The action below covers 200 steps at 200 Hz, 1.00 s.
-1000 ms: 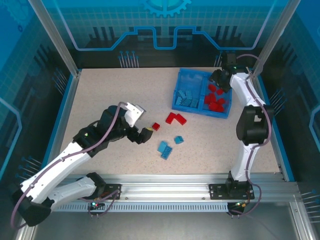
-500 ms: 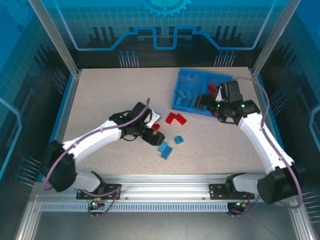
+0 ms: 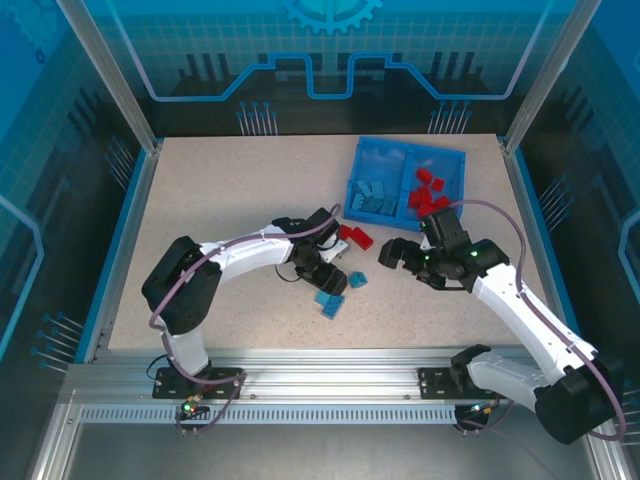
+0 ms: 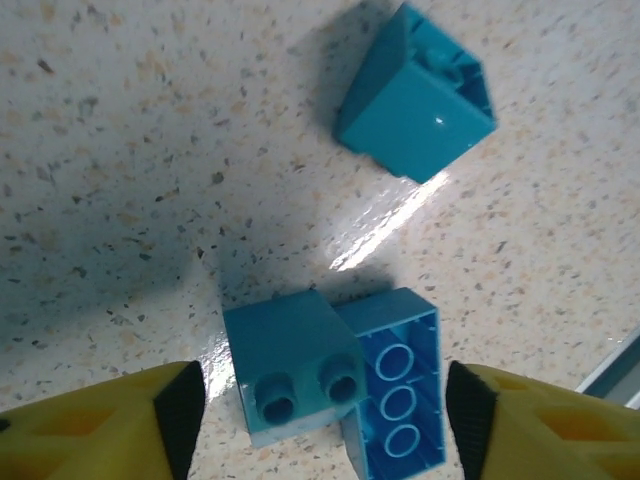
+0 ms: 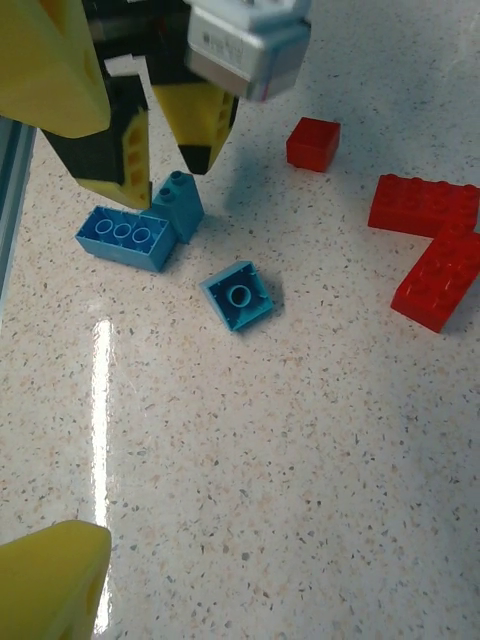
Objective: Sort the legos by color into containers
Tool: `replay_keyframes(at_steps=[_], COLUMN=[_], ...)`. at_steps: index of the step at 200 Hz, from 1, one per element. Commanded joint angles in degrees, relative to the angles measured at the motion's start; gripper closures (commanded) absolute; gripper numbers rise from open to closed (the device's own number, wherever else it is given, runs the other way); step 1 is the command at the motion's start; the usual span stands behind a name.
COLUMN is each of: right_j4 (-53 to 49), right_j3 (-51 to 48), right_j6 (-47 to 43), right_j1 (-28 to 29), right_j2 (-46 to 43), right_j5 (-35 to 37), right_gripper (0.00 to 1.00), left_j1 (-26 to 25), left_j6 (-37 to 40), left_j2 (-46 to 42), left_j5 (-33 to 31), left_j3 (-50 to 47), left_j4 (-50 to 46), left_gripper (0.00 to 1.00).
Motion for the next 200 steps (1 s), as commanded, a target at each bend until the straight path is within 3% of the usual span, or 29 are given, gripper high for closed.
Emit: replay_keyframes(at_steps=[1,114,158,200], right_j4=[-2.4,-2.3,-0.6,3.4], right_j3=[0.3,3.4,5.7,5.1], right_j6=[1.2,1.3,3.1,7.3], right_j1=[0.6,2.5,5.0,5.5], right_j2=[-0.7,2.5,0.6,-2.0], right_j5=[1.9,1.5,4.1,9.2], right_gripper=[0.0,0.0,0.0,0.0], left_j1=[-0.1,0.2,0.3,0.9], left_j6=[-1.5,-2.2,-4.8,-5.7], left_j2=[1.3,1.8,-5.1,3.3], left_j5=[-1.9,-8.4,-9.5,-15.2], left_j3=[1.9,2.3,16.1,31.8], left_j4=[-2.3,-1.6,-4.0,1.8], left_gripper=[0.37,0.68,0.71,0.72])
